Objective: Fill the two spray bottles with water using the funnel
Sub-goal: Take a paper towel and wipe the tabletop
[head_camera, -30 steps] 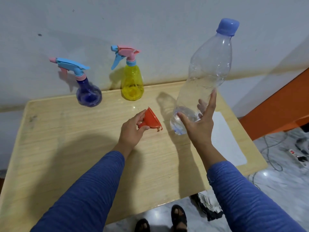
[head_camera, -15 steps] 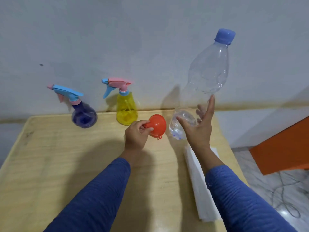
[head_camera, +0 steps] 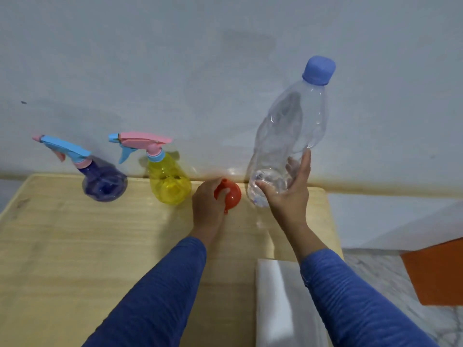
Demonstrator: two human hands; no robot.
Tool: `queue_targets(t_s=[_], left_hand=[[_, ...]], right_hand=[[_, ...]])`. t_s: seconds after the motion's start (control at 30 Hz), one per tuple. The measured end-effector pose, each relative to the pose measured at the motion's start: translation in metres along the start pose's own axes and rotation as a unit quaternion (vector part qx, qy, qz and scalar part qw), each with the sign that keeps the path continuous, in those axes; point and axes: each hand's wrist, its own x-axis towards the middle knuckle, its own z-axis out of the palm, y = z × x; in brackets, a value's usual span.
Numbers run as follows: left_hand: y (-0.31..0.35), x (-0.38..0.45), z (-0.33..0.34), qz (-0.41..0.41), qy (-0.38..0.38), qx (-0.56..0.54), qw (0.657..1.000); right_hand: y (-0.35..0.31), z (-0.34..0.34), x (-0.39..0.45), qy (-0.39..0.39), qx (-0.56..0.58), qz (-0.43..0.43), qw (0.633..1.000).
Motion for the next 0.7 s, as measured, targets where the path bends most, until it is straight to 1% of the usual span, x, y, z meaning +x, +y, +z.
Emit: queue_targets(t_s=[0.1,0.27,0.37,0.5,0.57,0.63,0.7], left_hand=[[0.001,-0.001,0.007,-0.005,0.003,-0.015,1.0],[-0.008,-0.005,0.014,0.011,0.007,-0.017,1.0],[-0.011,-0.004,0.011,0.014,-0.021,-0.013,1.0],[-0.01,-0.002,0.005,-0.002,-0.071,0.018,0.997],[-0.012,-0.002,0.003,-0.028,-0.095,0.05,0.994],[-0.015,-0.001,-0.002,-0.055,-0.124,0.101,0.986],[-0.013,-0.001,-0.009,-0.073,-0.153,0.143,0.975]], right_hand=[[0.001,0.0,0.0,-0.007,-0.017,-0.006,1.0],[0.001,-0.006,0.001,-0.021,-0.041,-0.005,0.999],[0.0,-0.011,-0.001,-0.053,-0.045,0.03,0.997],[0.016,-0.02,-0.016,-0.098,-0.13,0.091,0.982],[0.027,-0.026,-0.025,-0.131,-0.22,0.13,0.958],[0.032,-0.027,-0.031,-0.177,-0.329,0.156,0.914],[0.024,-0.026,-0.035,-0.219,-0.414,0.175,0.866]])
